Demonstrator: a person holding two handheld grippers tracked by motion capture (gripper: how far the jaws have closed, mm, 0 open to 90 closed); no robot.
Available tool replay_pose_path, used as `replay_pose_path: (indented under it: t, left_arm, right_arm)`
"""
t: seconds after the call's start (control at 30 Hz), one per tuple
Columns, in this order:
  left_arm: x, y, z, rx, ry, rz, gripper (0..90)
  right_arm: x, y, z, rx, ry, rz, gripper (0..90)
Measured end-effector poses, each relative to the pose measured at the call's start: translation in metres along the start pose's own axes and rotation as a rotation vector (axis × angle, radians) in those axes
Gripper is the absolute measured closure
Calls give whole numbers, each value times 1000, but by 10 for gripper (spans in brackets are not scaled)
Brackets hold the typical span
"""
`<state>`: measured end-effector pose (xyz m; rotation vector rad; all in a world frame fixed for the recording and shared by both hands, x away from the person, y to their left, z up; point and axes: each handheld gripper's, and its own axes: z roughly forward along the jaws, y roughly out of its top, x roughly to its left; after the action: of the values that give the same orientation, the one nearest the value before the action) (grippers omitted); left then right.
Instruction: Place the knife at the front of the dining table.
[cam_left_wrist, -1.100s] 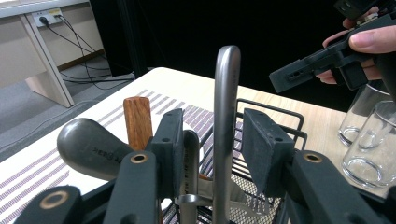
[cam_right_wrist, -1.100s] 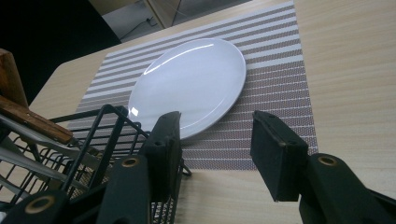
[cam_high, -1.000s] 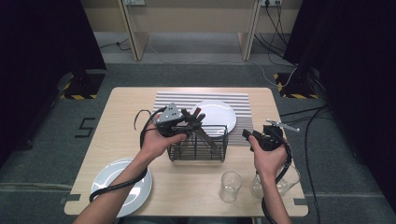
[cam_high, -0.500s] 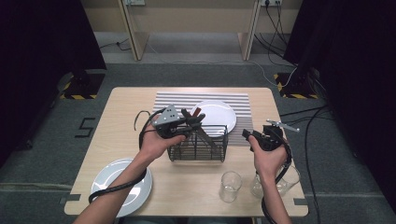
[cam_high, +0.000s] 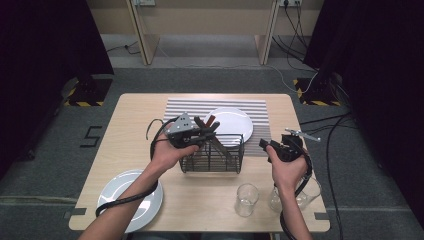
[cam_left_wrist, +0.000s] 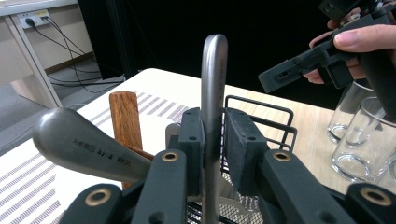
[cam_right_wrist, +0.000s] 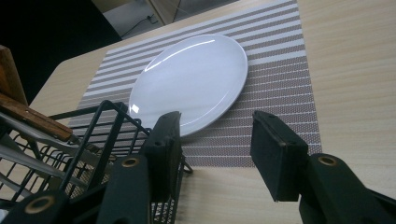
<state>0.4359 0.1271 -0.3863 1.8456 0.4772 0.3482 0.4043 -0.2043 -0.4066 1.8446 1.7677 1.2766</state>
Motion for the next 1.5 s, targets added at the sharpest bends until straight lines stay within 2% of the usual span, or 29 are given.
replay_pose_path:
  t: [0.2,0.43,0.8,0.9,1.3,1.5]
  left_arm:
    - [2,-2,1,14,-12,-22,791]
    - [4,-3,2,16,-24,-25,807]
    - [2,-3,1,13,-10,3,826]
    - [3,-3,-1,11,-4,9,829]
    - [9,-3,-15,-13,7,-14,832]
    - [11,-2,-22,-42,12,-24,832]
  right_arm:
    - [0,0,0,-1,0,1,527]
    - [-1,-1,1,5,-1,6,527]
    - [-1,-2,2,7,-2,2,527]
    - [-1,-2,2,7,-1,1,527]
    - [1,-3,3,10,-2,-2,527]
    - [1,-3,3,10,-2,-4,527]
